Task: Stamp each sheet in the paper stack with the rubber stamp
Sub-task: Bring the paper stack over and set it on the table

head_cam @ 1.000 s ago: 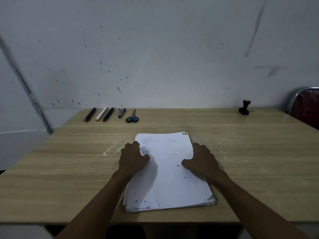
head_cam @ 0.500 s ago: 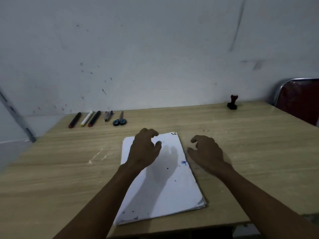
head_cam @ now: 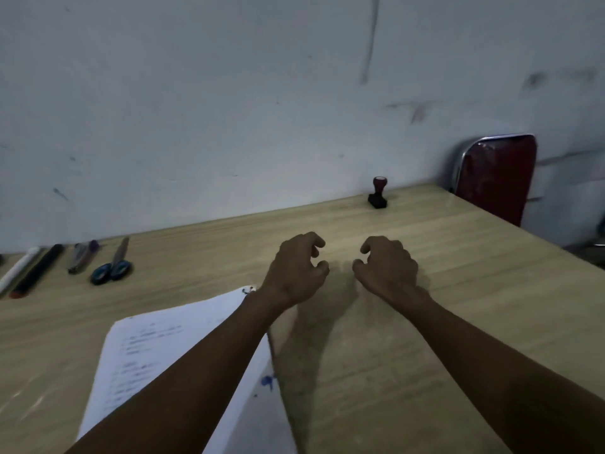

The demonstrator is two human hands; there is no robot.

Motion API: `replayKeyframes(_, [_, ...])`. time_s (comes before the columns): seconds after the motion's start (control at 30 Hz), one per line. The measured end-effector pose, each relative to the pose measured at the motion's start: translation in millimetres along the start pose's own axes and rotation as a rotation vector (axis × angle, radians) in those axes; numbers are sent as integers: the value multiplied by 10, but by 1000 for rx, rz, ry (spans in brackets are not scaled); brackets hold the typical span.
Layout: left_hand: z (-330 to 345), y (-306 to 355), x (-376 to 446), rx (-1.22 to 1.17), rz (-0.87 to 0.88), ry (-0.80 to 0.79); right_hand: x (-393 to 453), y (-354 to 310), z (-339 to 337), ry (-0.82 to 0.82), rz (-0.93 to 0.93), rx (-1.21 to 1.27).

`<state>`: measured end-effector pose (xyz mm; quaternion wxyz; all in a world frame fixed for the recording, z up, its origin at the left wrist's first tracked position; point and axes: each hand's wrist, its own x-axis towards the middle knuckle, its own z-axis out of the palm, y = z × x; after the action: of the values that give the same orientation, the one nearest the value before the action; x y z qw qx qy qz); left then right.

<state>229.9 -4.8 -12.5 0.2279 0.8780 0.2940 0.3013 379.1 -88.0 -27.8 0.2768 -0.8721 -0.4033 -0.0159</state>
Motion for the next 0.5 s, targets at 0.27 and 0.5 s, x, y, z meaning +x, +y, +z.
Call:
replayKeyframes(0.27, [550, -78, 834, -69, 3, -79, 1119, 417, 172, 28, 122, -95])
replayKeyframes(0.5, [766, -192, 1200, -140, -16, -92, 1957, 582, 383, 39, 249, -113])
